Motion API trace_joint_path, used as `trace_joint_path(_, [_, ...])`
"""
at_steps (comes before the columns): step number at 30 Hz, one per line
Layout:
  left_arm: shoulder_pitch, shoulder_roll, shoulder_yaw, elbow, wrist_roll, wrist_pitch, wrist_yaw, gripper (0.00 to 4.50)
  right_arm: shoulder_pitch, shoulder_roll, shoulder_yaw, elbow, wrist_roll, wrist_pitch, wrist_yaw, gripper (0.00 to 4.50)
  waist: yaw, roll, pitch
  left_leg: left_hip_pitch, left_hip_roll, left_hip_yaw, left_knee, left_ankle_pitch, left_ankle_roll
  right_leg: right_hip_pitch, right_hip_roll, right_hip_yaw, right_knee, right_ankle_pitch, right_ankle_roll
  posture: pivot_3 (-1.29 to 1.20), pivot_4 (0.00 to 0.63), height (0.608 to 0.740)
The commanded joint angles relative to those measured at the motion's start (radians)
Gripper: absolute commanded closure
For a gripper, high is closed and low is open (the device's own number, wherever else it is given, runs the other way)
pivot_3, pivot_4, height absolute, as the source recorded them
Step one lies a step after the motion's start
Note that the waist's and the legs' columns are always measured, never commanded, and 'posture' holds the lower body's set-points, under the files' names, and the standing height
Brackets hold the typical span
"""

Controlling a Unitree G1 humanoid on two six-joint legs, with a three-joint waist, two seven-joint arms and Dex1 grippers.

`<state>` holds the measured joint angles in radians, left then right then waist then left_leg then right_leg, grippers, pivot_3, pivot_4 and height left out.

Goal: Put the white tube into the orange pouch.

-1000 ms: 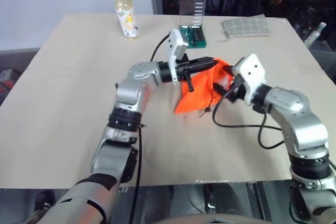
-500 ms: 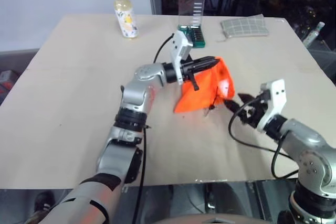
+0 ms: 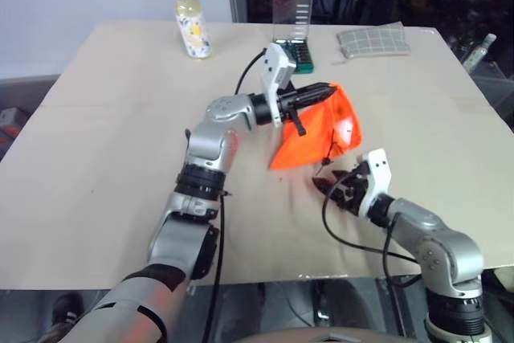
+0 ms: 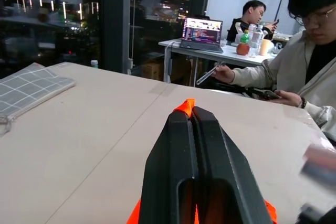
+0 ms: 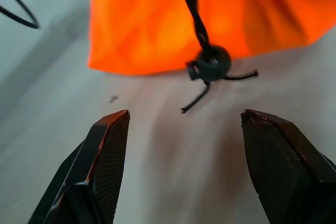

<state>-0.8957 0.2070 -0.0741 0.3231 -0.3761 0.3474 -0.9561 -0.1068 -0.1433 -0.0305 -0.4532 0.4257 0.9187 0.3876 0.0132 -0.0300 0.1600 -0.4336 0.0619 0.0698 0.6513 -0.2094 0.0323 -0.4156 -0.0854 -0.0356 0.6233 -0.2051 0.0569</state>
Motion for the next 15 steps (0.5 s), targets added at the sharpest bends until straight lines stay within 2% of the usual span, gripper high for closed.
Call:
trace_joint_path(1, [-0.03, -0.007, 0.017, -0.038, -0.014, -0.013, 0.004, 4.5, -0.01, 0.021, 0.018, 0.037, -0.017, -0.09, -0.019, 1.09, -0.001, 0.0, 0.0, 0.0, 0.0, 0.0, 0.0, 0.0, 0.0, 0.0, 0.0, 0.0, 0.0, 0.001, 0.002, 0.0, 0.15, 0.74])
trace_joint_path(7, [-0.026, -0.005, 0.016, -0.044, -0.016, -0.009, 0.006, 4.5, -0.039, 0.062, 0.011, 0.118, -0.02, -0.17, -0.049, 1.09, -0.002, 0.0, 0.0, 0.0, 0.0, 0.0, 0.0, 0.0, 0.0, 0.0, 0.0, 0.0, 0.0, 0.001, 0.002, 0.0, 0.15, 0.74])
trace_joint_path(11, [-0.028, -0.006, 0.016, -0.044, -0.016, -0.009, 0.007, 4.5, -0.048, 0.057, 0.016, 0.135, -0.014, -0.177, -0.05, 2.29, -0.001, 0.0, 0.0, 0.0, 0.0, 0.0, 0.0, 0.0, 0.0, 0.0, 0.0, 0.0, 0.0, 0.001, 0.002, 0.0, 0.15, 0.74])
trace_joint_path(15, [-0.03, -0.008, 0.018, -0.042, -0.016, -0.009, 0.01, 4.5, -0.044, 0.04, 0.033, 0.128, -0.017, -0.175, -0.044, 4.13, -0.002, 0.0, 0.0, 0.0, 0.0, 0.0, 0.0, 0.0, 0.0, 0.0, 0.0, 0.0, 0.0, 0.001, 0.002, 0.0, 0.15, 0.74])
